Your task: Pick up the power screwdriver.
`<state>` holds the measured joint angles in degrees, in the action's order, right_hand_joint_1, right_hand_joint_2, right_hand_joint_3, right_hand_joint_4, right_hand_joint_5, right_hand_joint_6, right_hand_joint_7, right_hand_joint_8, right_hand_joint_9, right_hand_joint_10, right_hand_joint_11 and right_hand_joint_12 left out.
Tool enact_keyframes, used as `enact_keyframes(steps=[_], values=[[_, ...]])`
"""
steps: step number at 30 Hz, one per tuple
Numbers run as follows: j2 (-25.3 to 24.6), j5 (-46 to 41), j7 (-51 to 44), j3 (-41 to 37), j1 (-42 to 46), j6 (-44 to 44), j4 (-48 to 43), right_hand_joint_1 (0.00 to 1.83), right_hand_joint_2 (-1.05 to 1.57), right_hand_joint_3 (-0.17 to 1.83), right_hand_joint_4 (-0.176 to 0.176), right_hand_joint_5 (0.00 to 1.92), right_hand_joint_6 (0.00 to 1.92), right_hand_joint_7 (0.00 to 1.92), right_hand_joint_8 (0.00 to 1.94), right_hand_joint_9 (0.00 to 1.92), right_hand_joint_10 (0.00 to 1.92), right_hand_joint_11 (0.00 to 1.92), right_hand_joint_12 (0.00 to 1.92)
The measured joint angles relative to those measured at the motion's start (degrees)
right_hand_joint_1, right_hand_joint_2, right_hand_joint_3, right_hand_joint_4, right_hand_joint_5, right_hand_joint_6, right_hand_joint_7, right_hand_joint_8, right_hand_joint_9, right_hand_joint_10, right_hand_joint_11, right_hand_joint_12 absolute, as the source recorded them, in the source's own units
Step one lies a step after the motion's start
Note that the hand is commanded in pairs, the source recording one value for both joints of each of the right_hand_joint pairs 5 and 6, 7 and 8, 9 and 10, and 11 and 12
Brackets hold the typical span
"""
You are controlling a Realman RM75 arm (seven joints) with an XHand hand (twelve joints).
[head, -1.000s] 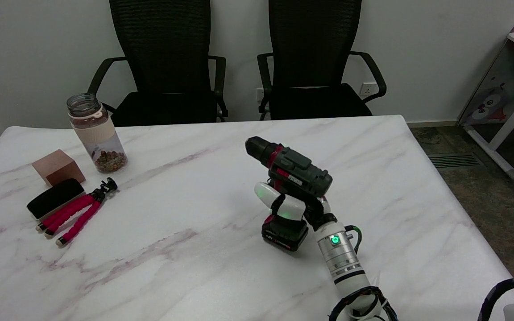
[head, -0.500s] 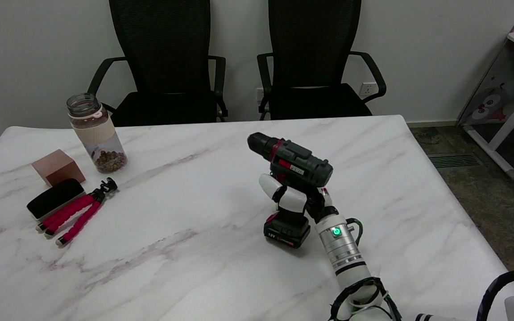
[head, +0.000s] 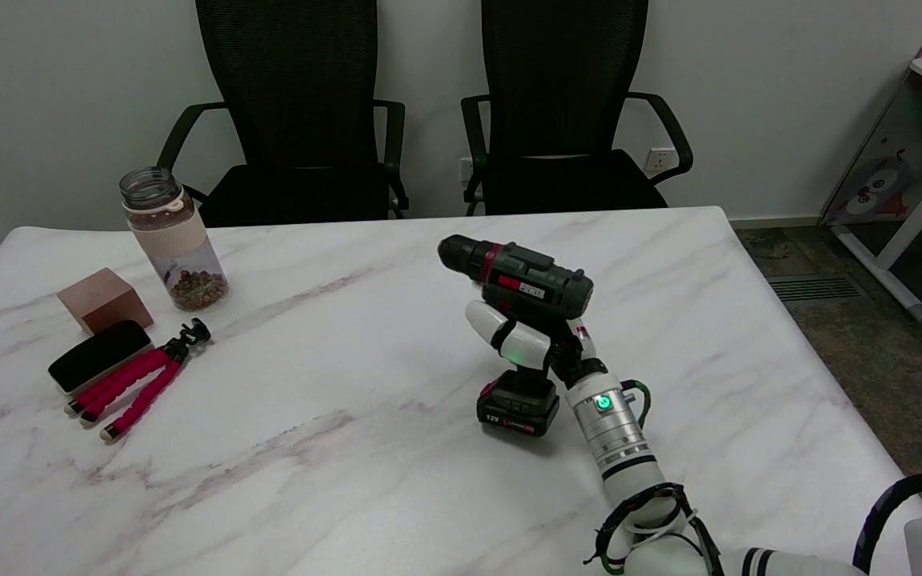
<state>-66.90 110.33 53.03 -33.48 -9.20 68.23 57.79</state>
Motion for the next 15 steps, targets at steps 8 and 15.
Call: enact_keyframes(steps=[8,15], values=[[0.6,-0.2,0.0,0.0,-0.8,-0.7,0.0,0.83,1.38,0.63,0.013,1.15,1.15,1.15,1.15,1.83,1.83,1.92,1.92],[1.3,-0.2,0.0,0.0,-1.3,-1.1,0.3,0.83,1.40,0.66,0.024,1.18,1.18,1.18,1.18,1.90,1.90,1.92,1.92]])
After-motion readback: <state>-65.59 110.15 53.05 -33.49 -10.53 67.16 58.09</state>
